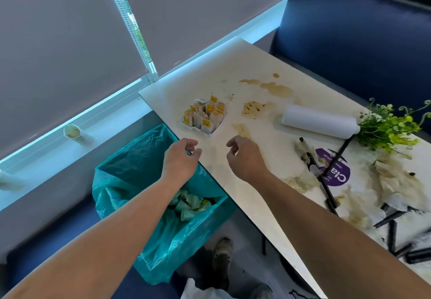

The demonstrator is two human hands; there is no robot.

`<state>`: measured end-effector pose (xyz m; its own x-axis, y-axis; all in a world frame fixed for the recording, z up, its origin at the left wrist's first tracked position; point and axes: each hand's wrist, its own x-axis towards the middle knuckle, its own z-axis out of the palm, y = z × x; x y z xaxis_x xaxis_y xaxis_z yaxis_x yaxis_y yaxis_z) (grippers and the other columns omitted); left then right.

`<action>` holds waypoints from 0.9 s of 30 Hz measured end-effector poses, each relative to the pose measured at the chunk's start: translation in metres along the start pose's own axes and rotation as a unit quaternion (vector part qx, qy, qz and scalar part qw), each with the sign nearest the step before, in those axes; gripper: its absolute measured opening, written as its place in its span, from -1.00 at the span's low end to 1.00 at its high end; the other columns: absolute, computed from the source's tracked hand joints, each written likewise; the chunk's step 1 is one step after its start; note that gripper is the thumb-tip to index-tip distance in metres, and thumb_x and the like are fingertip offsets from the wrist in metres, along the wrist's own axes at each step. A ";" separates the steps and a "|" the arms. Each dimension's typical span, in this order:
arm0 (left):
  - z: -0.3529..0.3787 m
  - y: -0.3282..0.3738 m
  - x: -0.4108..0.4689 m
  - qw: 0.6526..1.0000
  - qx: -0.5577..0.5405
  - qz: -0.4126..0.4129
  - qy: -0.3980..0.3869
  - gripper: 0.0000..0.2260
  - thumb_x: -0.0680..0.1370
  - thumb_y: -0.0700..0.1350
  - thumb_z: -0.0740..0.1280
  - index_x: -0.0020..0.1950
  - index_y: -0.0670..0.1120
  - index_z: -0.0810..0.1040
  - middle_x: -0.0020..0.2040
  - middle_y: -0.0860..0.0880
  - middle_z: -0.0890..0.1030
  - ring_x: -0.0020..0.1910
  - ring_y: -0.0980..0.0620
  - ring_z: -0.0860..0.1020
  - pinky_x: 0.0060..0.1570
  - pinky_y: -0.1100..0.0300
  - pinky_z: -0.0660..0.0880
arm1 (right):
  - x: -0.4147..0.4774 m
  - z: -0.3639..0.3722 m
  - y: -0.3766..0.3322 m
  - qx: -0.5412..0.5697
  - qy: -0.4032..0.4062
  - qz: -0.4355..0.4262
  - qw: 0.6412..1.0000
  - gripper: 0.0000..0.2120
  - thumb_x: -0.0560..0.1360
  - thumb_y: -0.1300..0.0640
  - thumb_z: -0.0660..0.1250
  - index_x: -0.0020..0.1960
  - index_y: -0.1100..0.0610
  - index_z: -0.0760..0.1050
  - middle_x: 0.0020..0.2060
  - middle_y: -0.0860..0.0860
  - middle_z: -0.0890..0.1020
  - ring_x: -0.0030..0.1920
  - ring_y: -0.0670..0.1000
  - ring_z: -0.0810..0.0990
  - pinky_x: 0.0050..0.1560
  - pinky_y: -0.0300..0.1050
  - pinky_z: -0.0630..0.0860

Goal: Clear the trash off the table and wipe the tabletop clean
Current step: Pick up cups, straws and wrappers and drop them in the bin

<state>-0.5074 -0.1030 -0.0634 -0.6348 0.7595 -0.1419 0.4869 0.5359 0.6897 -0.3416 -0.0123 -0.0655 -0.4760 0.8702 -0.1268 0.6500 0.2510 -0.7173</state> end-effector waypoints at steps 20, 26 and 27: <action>0.140 0.134 0.010 0.955 0.045 0.193 -0.221 -0.76 0.61 -0.01 0.40 0.27 0.18 0.59 0.08 0.03 0.54 -0.10 0.11 0.57 -0.02 0.19 0.51 | -0.017 -0.139 0.160 -0.070 0.126 0.208 0.967 -0.73 0.52 0.20 0.36 0.22 0.15 0.47 0.15 0.10 0.46 0.11 0.16 0.51 0.12 0.06 0.52; 0.176 0.159 0.013 0.850 0.262 0.379 -0.256 -0.65 0.68 -0.02 0.26 0.47 0.17 0.46 0.39 0.07 0.33 0.28 0.04 0.46 0.16 0.06 0.53 | -0.026 -0.150 0.201 -0.084 0.127 0.223 0.963 -0.66 0.53 0.23 0.34 0.29 0.06 0.52 0.05 0.08 0.41 0.08 0.21 0.51 0.06 0.01 0.56; 0.180 0.164 0.014 0.837 0.276 0.396 -0.258 -0.64 0.68 -0.04 0.26 0.48 0.17 0.45 0.43 0.08 0.32 0.30 0.03 0.44 0.15 0.03 0.54 | -0.026 -0.150 0.206 -0.093 0.125 0.220 0.963 -0.63 0.53 0.22 0.33 0.32 0.02 0.53 0.05 0.08 0.41 0.08 0.21 0.50 0.05 0.00 0.56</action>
<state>-0.3283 0.0620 -0.0803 0.2926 0.9389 -0.1811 0.9258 -0.2307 0.2994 -0.1060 0.0802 -0.1070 0.0122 0.9785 -0.2059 0.8620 -0.1147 -0.4938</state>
